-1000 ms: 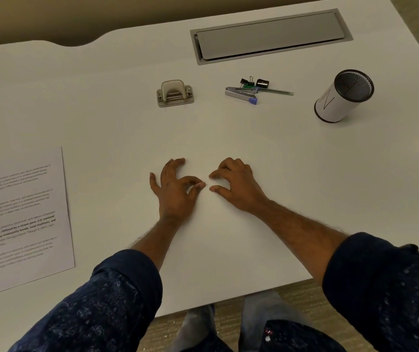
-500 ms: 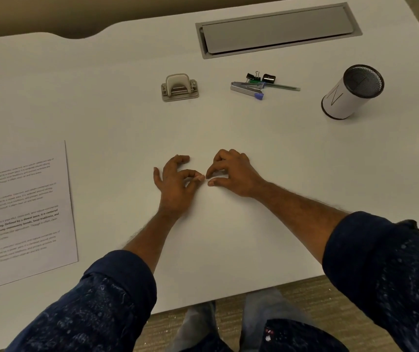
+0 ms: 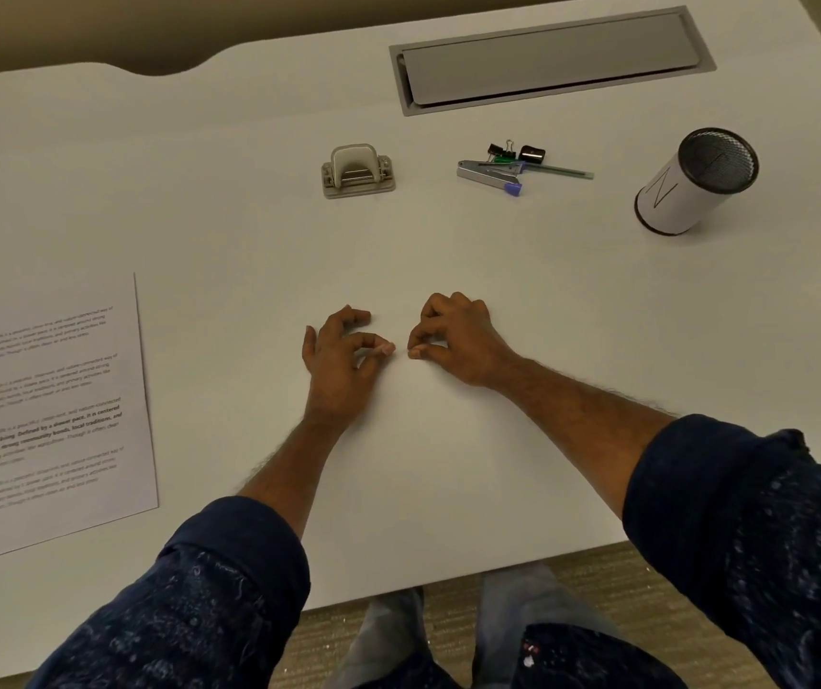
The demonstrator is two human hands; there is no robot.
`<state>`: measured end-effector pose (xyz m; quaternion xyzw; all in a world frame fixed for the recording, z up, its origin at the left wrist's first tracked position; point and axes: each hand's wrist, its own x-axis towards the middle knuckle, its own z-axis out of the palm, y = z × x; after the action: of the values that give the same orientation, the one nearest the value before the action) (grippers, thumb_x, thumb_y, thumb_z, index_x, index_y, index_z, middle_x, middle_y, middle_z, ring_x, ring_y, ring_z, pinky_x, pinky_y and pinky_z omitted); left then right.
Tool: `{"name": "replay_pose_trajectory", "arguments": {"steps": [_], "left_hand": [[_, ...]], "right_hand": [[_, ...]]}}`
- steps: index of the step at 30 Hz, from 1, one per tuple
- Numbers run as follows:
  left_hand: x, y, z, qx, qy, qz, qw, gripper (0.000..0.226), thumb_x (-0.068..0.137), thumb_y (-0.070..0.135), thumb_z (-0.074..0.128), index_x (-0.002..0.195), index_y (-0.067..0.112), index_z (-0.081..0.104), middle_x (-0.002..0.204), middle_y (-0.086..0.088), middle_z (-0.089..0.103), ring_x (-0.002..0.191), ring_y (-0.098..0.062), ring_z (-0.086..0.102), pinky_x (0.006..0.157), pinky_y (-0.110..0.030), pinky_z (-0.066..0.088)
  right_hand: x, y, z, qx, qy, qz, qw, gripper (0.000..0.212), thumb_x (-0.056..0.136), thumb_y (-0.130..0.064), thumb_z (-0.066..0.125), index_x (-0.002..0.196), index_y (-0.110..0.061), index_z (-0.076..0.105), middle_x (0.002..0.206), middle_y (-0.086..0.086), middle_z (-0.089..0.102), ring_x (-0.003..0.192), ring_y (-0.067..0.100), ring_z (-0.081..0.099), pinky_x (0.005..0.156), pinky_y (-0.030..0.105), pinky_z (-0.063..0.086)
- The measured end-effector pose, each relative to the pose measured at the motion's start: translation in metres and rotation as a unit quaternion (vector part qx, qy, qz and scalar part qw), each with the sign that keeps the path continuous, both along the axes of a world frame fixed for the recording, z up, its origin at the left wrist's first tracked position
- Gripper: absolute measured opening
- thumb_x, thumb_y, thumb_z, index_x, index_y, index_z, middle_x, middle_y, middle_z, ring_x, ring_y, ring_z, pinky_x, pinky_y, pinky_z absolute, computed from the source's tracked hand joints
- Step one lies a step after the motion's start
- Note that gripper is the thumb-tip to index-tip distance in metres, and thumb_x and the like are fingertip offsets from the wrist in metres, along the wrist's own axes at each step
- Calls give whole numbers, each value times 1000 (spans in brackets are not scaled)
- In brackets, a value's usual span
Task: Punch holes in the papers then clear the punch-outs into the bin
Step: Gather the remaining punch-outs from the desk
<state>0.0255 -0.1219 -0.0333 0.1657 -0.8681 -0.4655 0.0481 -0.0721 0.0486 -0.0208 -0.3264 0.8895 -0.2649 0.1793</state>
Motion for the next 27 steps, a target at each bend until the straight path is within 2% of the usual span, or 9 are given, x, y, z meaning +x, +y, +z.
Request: {"name": "replay_pose_trajectory", "arguments": {"steps": [4,7,10,13,16,19,22,25,27], "left_hand": [[-1,-3,-1,-35,-17,-6,999,9,89,29,69,81,32,70,121,11,57,127,-7,47,116,-53,14],[-1,-7,1,-39,-3,14,999,8,89,28,70,85,23,74,115,10,61,113,-6,54,110,-53,30],[0,-11,7,-27,3,29,999,6,89,29,69,84,27,71,103,16,62,105,-13,61,100,-54,41],[0,-12,14,-4,-15,23,1000,16,90,32,67,77,39,61,92,19,62,99,-11,62,98,-54,43],[-2,-13,20,33,-19,35,999,10,91,29,67,82,32,65,91,12,66,94,-10,63,92,-44,49],[-9,-11,27,60,-36,39,997,10,92,26,67,89,17,70,93,8,68,90,-8,63,82,-25,51],[-21,-2,41,90,-43,33,994,7,92,23,67,88,18,70,89,11,68,84,2,62,72,-8,43],[-35,11,56,112,-45,9,993,7,92,22,67,87,19,71,85,14,68,77,11,62,69,-3,42],[-47,22,67,128,-48,-10,991,10,93,23,66,90,17,72,83,9,70,77,3,65,71,-9,48]], "right_hand": [[3,-2,0,19,1,-5,1000,11,88,-33,64,90,-28,73,98,-7,54,100,14,48,91,38,26],[7,-5,1,36,-5,-8,999,12,91,-29,60,90,-26,72,99,-5,52,101,16,48,93,38,26],[9,-2,2,41,-16,-35,998,13,92,-26,58,90,-25,71,99,-4,51,101,17,49,96,40,28],[7,10,10,-32,-70,-119,990,10,92,-24,60,86,-23,68,98,-3,54,101,17,52,97,40,28],[6,19,24,-107,-140,-182,967,13,93,-23,61,80,-26,62,97,-4,55,94,14,54,98,42,37],[8,21,38,-154,-198,-221,942,16,94,-21,60,78,-26,59,101,1,57,92,11,54,91,34,43],[6,26,48,-193,-259,-256,911,8,94,-22,61,86,-23,63,106,5,63,96,11,57,88,26,45],[2,33,56,-215,-306,-277,885,9,94,-23,60,91,-19,67,92,-9,65,86,2,58,76,13,45],[-2,37,64,-222,-323,-293,872,9,94,-25,60,88,-24,67,88,-14,63,78,-3,57,64,6,45]]}}
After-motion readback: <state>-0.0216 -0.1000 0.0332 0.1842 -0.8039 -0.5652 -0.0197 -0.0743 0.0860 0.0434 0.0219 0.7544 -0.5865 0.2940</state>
